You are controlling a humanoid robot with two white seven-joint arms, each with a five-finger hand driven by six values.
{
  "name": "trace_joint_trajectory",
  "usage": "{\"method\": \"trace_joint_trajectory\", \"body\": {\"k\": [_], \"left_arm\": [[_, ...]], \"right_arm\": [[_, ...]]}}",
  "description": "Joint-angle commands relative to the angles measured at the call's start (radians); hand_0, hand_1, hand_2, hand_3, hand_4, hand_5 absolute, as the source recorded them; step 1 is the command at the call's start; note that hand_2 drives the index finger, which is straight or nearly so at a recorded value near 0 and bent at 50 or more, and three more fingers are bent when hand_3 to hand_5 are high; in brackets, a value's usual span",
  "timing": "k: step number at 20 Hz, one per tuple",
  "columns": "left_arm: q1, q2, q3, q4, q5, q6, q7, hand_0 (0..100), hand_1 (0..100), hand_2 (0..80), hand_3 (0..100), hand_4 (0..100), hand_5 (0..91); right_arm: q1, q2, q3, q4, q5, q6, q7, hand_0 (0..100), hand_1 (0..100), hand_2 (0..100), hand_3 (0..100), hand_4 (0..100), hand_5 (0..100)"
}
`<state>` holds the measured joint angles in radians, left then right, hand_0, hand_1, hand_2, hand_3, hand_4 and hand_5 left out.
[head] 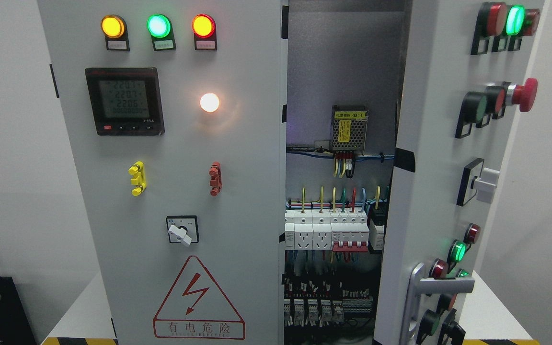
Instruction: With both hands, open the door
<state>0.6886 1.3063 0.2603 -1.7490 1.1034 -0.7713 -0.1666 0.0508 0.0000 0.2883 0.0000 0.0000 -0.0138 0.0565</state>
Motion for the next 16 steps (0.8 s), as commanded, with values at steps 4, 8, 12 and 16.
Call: {"method": "trace_joint_trajectory", "body": {"k": [4, 8, 12, 16], "left_arm": [[-0.007, 0.139, 0.007, -0.007, 0.004, -0.620, 0.005, 0, 0, 0.0, 0, 0, 0.0], [-0.026, 0.137, 0.005, -0.003, 0.006, -0.568, 0.006, 0, 0, 0.0, 0, 0, 0.0], [-0.096, 0.120, 0.008, -0.001, 0.007, -0.343, 0.006, 0, 0, 0.0, 0, 0, 0.0], [-0.145, 0.120, 0.007, -0.010, 0.009, -0.177, 0.002, 0, 0, 0.0, 0, 0, 0.0]], "right_arm": [[-0.002, -0.012, -0.021, -0.011, 0.028, 0.002, -0.001, 39, 0, 0, 0, 0, 0], [-0.002, -0.014, -0.021, -0.012, 0.028, 0.002, -0.001, 39, 0, 0, 0, 0, 0], [-0.002, -0.018, -0.021, -0.012, 0.028, 0.000, -0.001, 39, 0, 0, 0, 0, 0], [-0.002, -0.020, -0.020, -0.012, 0.029, 0.002, -0.001, 39, 0, 0, 0, 0, 0]]}}
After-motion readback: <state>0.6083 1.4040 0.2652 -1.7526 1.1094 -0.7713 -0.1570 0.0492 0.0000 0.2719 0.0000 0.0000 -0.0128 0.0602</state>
